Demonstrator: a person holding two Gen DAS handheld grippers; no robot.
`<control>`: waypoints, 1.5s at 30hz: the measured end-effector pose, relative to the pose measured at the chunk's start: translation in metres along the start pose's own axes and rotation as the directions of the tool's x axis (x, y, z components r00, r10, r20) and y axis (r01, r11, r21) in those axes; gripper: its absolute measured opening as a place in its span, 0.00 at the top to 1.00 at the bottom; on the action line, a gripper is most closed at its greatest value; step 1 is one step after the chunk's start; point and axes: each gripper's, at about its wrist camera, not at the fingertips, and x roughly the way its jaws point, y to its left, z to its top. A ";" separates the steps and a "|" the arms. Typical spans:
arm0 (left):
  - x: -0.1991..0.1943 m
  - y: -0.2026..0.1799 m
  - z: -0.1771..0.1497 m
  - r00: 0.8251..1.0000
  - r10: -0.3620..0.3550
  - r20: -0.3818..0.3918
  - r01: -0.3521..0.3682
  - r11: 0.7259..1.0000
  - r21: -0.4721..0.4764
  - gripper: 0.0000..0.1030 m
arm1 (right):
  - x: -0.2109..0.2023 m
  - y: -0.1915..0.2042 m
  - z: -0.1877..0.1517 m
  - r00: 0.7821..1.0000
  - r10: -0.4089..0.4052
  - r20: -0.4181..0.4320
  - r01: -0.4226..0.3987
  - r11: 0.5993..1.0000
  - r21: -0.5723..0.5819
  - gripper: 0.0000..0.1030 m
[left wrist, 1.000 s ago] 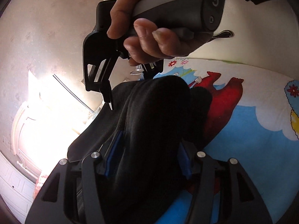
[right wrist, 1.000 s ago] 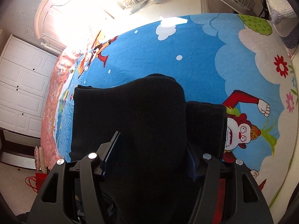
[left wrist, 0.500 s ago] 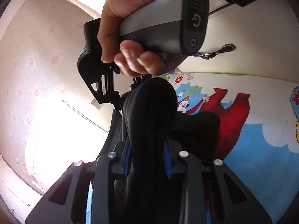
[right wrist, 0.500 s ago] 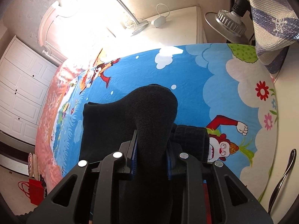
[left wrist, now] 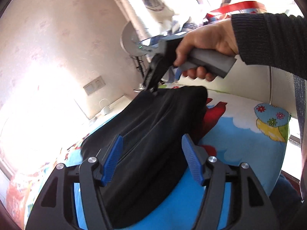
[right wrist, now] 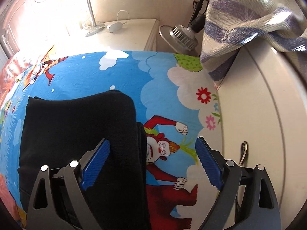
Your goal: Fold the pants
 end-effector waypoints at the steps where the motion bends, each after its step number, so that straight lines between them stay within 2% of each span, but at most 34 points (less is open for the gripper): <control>1: -0.012 0.015 -0.015 1.000 0.020 -0.012 -0.020 0.999 -0.026 0.38 | -0.016 0.009 0.002 0.998 -0.037 0.054 0.039 0.999 -0.027 0.14; 2: -0.022 0.028 -0.029 0.999 0.040 -0.033 -0.042 0.998 -0.054 0.39 | -0.030 0.021 0.004 0.994 -0.036 0.103 0.042 0.998 -0.056 0.14; 3: -0.029 0.039 -0.042 0.996 0.062 -0.062 -0.067 0.994 -0.081 0.43 | -0.041 0.036 0.007 0.992 0.006 0.126 0.006 0.996 -0.094 0.14; 4: -0.033 0.048 -0.052 0.993 0.069 -0.096 -0.079 0.991 -0.105 0.52 | -0.048 0.055 0.009 0.990 0.068 0.125 -0.050 0.989 -0.141 0.14; 6: -0.036 0.061 -0.075 0.987 0.056 -0.150 -0.079 0.986 -0.149 0.59 | -0.054 0.101 0.011 0.981 0.170 0.095 -0.143 0.960 -0.240 0.14; 8: -0.028 0.063 -0.082 0.981 0.046 -0.186 -0.072 0.988 -0.137 0.71 | -0.050 0.152 0.010 0.978 0.199 0.066 -0.164 0.924 -0.346 0.13; 9: -0.026 0.061 -0.084 0.982 0.039 -0.187 -0.064 0.989 -0.130 0.74 | -0.045 0.175 0.009 0.980 0.191 0.057 -0.154 0.907 -0.393 0.13; 12: -0.017 0.055 -0.088 0.980 0.015 -0.200 -0.036 0.994 -0.103 0.74 | -0.021 0.228 0.008 0.985 0.172 0.001 -0.151 0.867 -0.474 0.13; 17: -0.005 0.057 -0.091 0.977 -0.001 -0.213 -0.023 0.994 -0.111 0.74 | 0.008 0.284 0.007 0.991 0.127 -0.050 -0.133 0.813 -0.567 0.13; 19: 0.004 0.053 -0.089 0.973 -0.025 -0.229 0.001 0.995 -0.104 0.74 | 0.025 0.299 0.007 0.997 0.067 -0.038 -0.076 0.789 -0.610 0.13; 20: 0.011 0.052 -0.090 0.970 -0.040 -0.241 0.015 0.994 -0.104 0.77 | 0.034 0.302 0.007 0.999 0.026 -0.018 -0.032 0.785 -0.619 0.14; 21: 0.016 0.052 -0.091 0.967 -0.046 -0.250 0.021 0.994 -0.105 0.86 | 0.042 0.302 0.009 1.000 -0.007 0.005 0.009 0.790 -0.612 0.15; 22: 0.016 0.051 -0.090 0.968 -0.048 -0.247 0.027 0.996 -0.088 0.90 | 0.050 0.298 0.010 1.000 -0.008 0.007 0.011 0.812 -0.583 0.15; 24: 0.008 0.036 -0.085 0.973 -0.032 -0.229 0.033 0.999 0.002 0.92 | 0.059 0.286 0.014 0.999 0.036 -0.018 -0.041 0.864 -0.503 0.15; 26: 0.004 0.024 -0.086 0.974 -0.006 -0.227 0.018 0.998 0.054 0.93 | 0.059 0.281 0.015 0.999 0.046 -0.005 -0.043 0.881 -0.471 0.14; 27: 0.005 0.024 -0.086 0.973 -0.009 -0.229 0.017 0.999 0.034 0.93 | 0.059 0.280 0.014 0.999 0.036 0.017 -0.024 0.888 -0.460 0.14; 29: 0.004 0.024 -0.085 0.973 -0.020 -0.229 0.022 1.000 0.010 0.93 | 0.058 0.286 0.010 0.997 -0.003 0.077 0.038 0.889 -0.457 0.11; 31: 0.005 0.021 -0.084 0.973 -0.010 -0.229 0.014 1.000 0.020 0.93 | 0.053 0.294 0.004 0.987 -0.044 0.153 0.114 0.867 -0.485 0.08; 32: 0.006 0.021 -0.084 0.973 -0.007 -0.229 0.013 1.000 0.021 0.93 | 0.051 0.295 0.003 0.984 -0.046 0.174 0.127 0.861 -0.493 0.08; 33: 0.007 0.021 -0.085 0.974 -0.004 -0.228 0.010 1.000 0.027 0.93 | 0.049 0.292 0.005 0.985 -0.027 0.172 0.109 0.867 -0.486 0.08; 35: 0.005 0.024 -0.086 0.973 0.003 -0.229 0.001 1.000 0.021 0.90 | 0.037 0.274 0.014 0.984 0.049 0.174 0.029 0.906 -0.421 0.08; 36: 0.002 0.027 -0.086 0.973 -0.017 -0.229 0.019 1.000 0.006 0.87 | 0.024 0.259 0.019 0.976 0.055 0.210 0.024 0.934 -0.357 0.08; 37: -0.003 0.029 -0.085 0.974 -0.041 -0.223 0.041 0.999 -0.006 0.79 | 0.007 0.242 0.022 0.966 0.066 0.251 0.010 0.956 -0.292 0.07; 38: -0.010 0.034 -0.084 0.976 -0.063 -0.206 0.061 0.998 -0.018 0.76 | -0.011 0.223 0.020 0.956 0.088 0.281 -0.017 0.969 -0.246 0.05; 40: -0.028 0.056 -0.080 0.985 -0.063 -0.159 0.050 0.995 -0.082 0.76 | -0.040 0.189 0.004 0.945 0.112 0.309 -0.058 0.982 -0.179 0.05; 42: -0.034 0.098 -0.077 0.991 -0.066 -0.119 0.035 0.969 -0.246 0.74 | -0.057 0.166 -0.023 0.942 0.122 0.312 -0.087 0.989 -0.124 0.05; 43: -0.027 0.123 -0.077 0.992 -0.065 -0.110 0.024 0.940 -0.341 0.71 | -0.060 0.161 -0.038 0.946 0.141 0.291 -0.111 0.987 -0.115 0.05; 45: 0.005 0.166 -0.080 0.987 -0.119 -0.112 0.047 0.861 -0.507 0.64 | -0.063 0.163 -0.068 0.949 0.186 0.256 -0.160 0.980 -0.118 0.05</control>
